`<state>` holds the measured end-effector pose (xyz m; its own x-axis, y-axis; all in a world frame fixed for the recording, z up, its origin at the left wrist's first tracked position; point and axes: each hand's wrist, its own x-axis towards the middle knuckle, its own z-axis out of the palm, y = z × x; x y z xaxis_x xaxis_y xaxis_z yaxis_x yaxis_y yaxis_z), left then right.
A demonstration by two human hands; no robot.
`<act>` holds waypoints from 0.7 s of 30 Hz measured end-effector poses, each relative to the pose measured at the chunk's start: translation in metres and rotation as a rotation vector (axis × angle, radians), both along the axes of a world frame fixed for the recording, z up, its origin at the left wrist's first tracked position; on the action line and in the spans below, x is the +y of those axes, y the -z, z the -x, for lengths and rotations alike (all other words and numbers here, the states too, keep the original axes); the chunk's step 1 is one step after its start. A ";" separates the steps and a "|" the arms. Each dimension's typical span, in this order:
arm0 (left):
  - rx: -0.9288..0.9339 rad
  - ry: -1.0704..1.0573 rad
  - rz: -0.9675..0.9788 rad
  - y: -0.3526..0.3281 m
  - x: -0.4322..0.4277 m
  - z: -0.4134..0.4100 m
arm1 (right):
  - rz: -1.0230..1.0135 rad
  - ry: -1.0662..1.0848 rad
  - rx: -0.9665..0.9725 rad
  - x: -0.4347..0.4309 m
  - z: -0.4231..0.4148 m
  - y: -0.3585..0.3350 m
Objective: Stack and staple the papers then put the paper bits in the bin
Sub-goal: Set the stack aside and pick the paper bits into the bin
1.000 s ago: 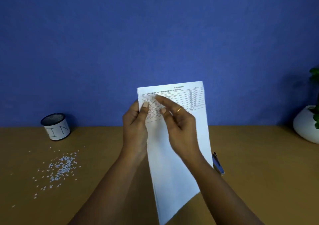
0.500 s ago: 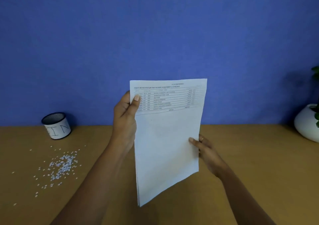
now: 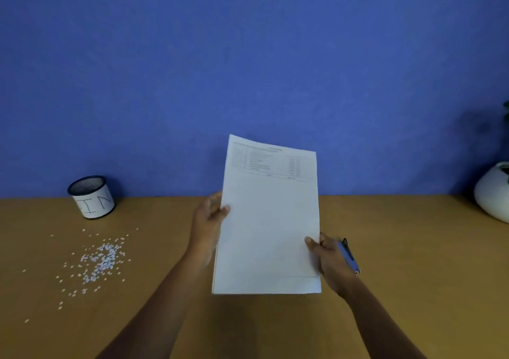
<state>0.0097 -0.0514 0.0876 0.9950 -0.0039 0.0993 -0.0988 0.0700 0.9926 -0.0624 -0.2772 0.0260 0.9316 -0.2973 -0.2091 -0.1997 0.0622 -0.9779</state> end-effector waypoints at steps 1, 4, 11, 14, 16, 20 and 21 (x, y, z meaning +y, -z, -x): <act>0.049 0.029 -0.041 0.014 0.000 0.004 | 0.013 0.020 0.026 -0.001 -0.002 0.002; 0.169 0.057 -0.152 0.050 0.003 0.011 | 0.082 0.069 0.100 -0.003 -0.008 0.008; 0.413 0.092 -0.186 0.090 0.009 0.006 | 0.261 0.100 0.269 -0.004 -0.027 0.024; 0.451 0.076 -0.189 0.095 0.006 0.002 | 0.319 0.122 0.300 0.001 -0.033 0.031; 0.471 0.083 -0.187 0.098 0.004 0.001 | 0.347 0.135 0.331 0.005 -0.034 0.036; 0.447 0.154 -0.302 0.105 0.003 0.000 | 0.405 0.150 0.344 0.008 -0.034 0.039; 0.436 0.163 -0.333 0.109 0.004 0.000 | 0.421 0.150 0.339 0.008 -0.034 0.039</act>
